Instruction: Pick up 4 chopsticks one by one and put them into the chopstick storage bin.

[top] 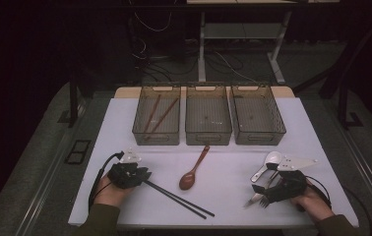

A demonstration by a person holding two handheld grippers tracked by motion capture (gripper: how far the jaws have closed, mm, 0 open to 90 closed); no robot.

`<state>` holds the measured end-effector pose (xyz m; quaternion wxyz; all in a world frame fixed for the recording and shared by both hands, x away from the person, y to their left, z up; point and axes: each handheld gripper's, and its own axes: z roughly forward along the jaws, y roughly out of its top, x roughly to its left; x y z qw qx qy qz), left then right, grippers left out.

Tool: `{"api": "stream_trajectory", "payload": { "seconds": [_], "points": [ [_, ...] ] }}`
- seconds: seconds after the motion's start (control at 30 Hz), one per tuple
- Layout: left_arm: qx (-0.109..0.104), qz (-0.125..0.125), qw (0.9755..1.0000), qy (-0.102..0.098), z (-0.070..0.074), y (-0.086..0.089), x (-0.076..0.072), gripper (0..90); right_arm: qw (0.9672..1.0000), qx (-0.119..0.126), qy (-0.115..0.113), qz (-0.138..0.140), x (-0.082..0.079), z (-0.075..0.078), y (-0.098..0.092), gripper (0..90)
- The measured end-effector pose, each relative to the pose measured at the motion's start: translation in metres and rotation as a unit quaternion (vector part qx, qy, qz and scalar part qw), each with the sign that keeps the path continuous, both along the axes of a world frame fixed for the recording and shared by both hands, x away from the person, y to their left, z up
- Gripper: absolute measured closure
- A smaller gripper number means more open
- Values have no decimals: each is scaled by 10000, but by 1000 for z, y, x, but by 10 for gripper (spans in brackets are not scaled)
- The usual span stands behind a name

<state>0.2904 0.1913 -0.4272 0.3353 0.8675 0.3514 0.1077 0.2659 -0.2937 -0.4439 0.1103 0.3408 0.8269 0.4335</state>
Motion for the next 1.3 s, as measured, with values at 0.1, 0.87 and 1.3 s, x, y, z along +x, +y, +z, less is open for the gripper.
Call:
{"api": "stream_trajectory", "payload": {
  "seconds": [0.1,0.87,1.3],
  "points": [
    [-249,-163,9995,52,4,-9,-3,642,10000,-6,2,-1,0,0,0,18],
    [-1016,-1861,9770,223,8,-83,-24,456,10000,-39,26,32,1,-1,1,18],
    [-869,-2583,9613,399,-6,-111,-37,466,10000,-39,33,41,1,-1,1,18]
  ]
}}
